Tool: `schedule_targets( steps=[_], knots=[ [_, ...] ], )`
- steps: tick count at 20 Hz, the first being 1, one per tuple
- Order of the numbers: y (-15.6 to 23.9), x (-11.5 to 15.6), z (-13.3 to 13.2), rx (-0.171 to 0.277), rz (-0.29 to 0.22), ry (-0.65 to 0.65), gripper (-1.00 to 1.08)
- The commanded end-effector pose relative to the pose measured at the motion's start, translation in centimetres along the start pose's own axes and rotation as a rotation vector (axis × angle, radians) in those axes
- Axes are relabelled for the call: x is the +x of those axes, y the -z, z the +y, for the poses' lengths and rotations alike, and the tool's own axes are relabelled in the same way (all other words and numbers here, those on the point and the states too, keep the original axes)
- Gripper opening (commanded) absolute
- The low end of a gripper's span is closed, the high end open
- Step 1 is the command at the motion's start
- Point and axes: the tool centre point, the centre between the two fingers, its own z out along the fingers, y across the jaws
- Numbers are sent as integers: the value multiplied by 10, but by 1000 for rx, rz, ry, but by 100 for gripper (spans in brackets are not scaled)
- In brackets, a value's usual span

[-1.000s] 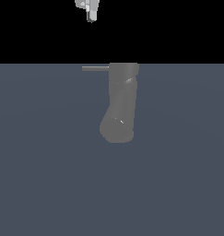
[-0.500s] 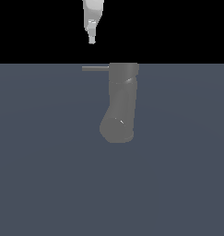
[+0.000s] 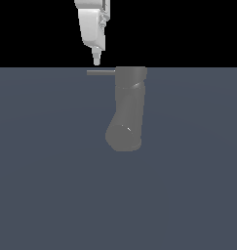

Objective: Turn on the faucet by rotating a designated handle.

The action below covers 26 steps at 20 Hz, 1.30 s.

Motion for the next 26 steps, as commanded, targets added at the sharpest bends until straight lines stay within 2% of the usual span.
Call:
schedule_targets(
  steps=[1,9,17,26],
  knots=[
    [-10,-2,-6,1,5,-46,-100],
    [-28,-5,-17,2,15,-128,-100],
    [-30,-5,-18,1,17,-137,-100],
    [-31,-7,7,1,17,-137,-100]
  ],
)
